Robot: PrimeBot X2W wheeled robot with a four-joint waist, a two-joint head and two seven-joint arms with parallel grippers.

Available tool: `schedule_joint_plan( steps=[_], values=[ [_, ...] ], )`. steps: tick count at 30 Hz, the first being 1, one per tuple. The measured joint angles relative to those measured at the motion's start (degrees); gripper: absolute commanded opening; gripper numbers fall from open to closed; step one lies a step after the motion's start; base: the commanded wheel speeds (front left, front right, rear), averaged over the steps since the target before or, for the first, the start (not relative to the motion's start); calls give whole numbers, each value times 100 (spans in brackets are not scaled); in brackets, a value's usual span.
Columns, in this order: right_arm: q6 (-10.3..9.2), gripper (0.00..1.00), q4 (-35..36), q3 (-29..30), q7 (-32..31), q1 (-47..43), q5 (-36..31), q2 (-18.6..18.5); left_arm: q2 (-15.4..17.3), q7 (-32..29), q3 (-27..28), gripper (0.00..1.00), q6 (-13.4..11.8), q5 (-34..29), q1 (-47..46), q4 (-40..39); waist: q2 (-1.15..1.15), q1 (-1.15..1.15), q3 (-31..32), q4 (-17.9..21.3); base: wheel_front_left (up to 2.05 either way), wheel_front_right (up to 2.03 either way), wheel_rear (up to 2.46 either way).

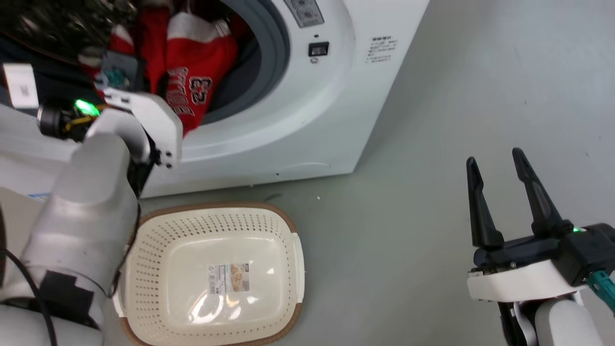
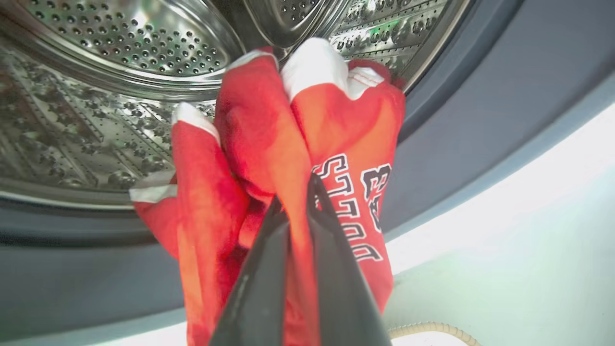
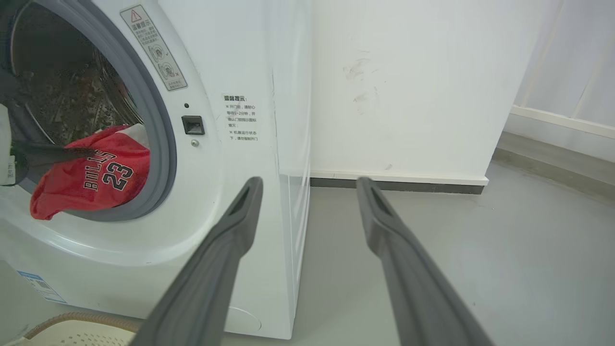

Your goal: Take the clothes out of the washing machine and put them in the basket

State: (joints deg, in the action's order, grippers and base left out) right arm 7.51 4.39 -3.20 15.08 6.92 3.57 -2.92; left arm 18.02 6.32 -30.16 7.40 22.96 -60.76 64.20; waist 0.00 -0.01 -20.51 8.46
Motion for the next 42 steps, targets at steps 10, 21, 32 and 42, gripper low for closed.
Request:
schedule_joint_plan(
  steps=[10, 21, 32, 42],
  values=[
    [0, 100, -105, -34, 0, -442, -137, 0, -299, 783, -23, 0, -123, 91, 1033, -214, 0, -1, 723, -342, 0, 0, 0],
    [0, 100, -180, -86, 0, -872, -155, 0, -309, 857, -111, 0, -400, -3, 2448, -1461, 0, 0, 1434, -606, 0, 0, 0],
    [0, 100, -205, -80, 0, -1133, -138, -1, -151, 641, -474, 0, -556, -59, 3874, -2940, 0, 0, 1844, -801, 0, 0, 0],
    [0, 100, -174, -131, 0, -1147, -107, -1, -47, 379, -544, 0, -798, 104, 4681, -3669, 0, 0, 1734, -709, 0, 0, 0]
  ],
)
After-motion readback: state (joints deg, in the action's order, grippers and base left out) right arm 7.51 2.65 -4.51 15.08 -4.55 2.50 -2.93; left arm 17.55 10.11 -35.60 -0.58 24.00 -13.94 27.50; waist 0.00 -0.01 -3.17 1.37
